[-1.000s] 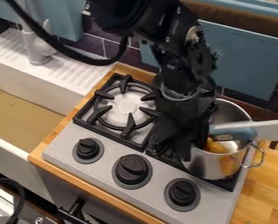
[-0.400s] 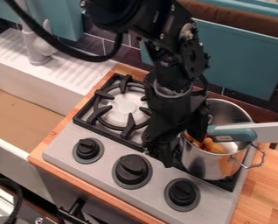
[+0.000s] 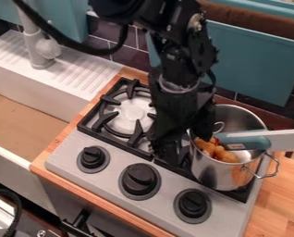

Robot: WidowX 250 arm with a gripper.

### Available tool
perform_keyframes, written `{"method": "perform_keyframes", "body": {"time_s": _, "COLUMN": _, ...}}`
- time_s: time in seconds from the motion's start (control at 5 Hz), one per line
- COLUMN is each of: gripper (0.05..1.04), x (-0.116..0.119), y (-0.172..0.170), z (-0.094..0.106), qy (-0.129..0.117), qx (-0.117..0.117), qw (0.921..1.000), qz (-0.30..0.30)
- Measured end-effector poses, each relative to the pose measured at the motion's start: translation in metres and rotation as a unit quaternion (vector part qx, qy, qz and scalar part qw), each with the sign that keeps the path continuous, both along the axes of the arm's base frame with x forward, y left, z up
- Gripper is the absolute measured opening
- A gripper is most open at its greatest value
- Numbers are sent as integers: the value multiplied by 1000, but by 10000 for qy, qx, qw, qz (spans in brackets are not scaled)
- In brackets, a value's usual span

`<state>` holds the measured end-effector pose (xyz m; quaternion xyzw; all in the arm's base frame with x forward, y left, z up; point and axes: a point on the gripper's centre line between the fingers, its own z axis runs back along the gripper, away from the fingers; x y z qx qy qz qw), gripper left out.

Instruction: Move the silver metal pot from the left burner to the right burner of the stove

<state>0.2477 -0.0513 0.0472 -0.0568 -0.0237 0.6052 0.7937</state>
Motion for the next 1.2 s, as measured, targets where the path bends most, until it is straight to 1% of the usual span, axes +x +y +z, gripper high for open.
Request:
{"method": "perform_keyframes", "body": {"time_s": 0.2, "gripper": 999, "x": 0, "y": 17, "z": 4, "qy": 210, "qx": 95, "qw": 9995, "qz": 205}}
{"method": "perform_keyframes", "body": {"time_s": 0.4, "gripper": 999, "x": 4, "y": 34, "z": 19, "qy": 117, "qx": -79, "qw": 9994, "qz": 309}}
{"method": "perform_keyframes", "body": {"time_s": 0.6, "gripper": 999, "x": 1, "y": 41, "z": 21, "qy": 212, "qx": -165, "qw": 9992, "qz": 295}}
{"method": "perform_keyframes", "body": {"time_s": 1.0, "gripper": 999, "x": 4, "y": 39, "z": 21, "qy": 120, "qx": -124, "qw": 9994, "qz": 304}}
{"method": "perform_keyframes", "body": {"time_s": 1.2, "gripper": 999, "x": 4, "y": 39, "z": 22, "qy": 132, "qx": -113, "qw": 9995, "qz": 245}}
